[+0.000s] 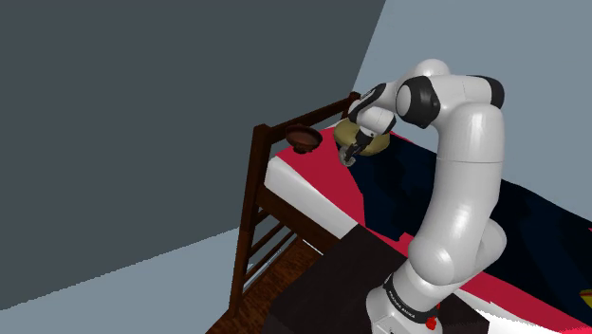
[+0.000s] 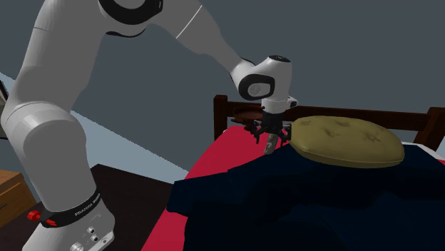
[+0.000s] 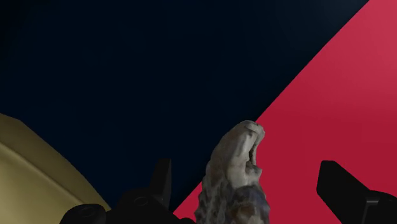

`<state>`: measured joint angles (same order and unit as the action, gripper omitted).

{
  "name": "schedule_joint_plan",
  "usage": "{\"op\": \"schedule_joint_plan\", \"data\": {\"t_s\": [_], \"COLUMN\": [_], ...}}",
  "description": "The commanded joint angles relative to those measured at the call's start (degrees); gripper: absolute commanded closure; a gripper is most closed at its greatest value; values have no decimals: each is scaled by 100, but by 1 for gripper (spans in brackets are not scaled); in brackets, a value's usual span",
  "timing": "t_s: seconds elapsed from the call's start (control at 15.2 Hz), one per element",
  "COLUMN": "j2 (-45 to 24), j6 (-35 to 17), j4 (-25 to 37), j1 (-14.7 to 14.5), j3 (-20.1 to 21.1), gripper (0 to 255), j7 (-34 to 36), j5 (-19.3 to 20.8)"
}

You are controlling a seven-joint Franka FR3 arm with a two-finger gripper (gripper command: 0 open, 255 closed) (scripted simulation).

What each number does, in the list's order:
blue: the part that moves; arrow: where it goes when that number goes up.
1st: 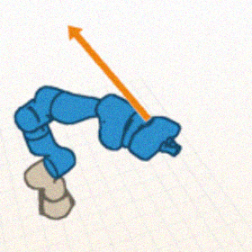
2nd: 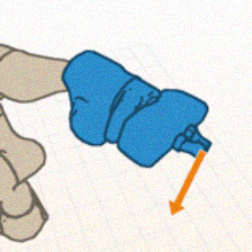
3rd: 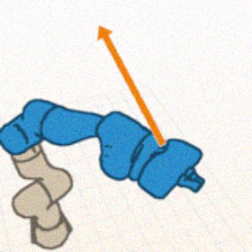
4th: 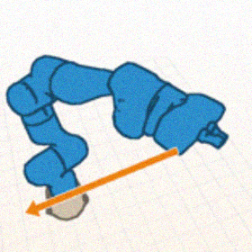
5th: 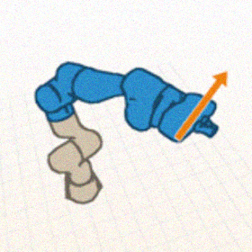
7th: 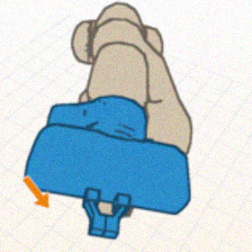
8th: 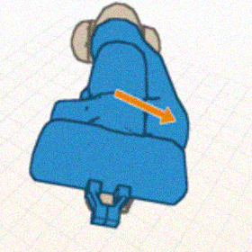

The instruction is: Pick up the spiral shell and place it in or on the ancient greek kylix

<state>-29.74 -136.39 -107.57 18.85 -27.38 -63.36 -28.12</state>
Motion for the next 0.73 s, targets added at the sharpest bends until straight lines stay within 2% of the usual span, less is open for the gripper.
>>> {"op": "schedule_joint_plan", "data": {"t_s": [0.0, 0.2, 0.26, 0.66], "j2": [-9, -9, -8, -7], "j6": [-5, -5, -5, -4], "j4": [4, 4, 4, 3], "j1": [5, 5, 5, 5], "j3": [4, 4, 4, 3], "gripper": [0, 0, 255, 255], "j7": [-5, -5, -5, -5], "j5": [-6, -6, -6, -6]}}
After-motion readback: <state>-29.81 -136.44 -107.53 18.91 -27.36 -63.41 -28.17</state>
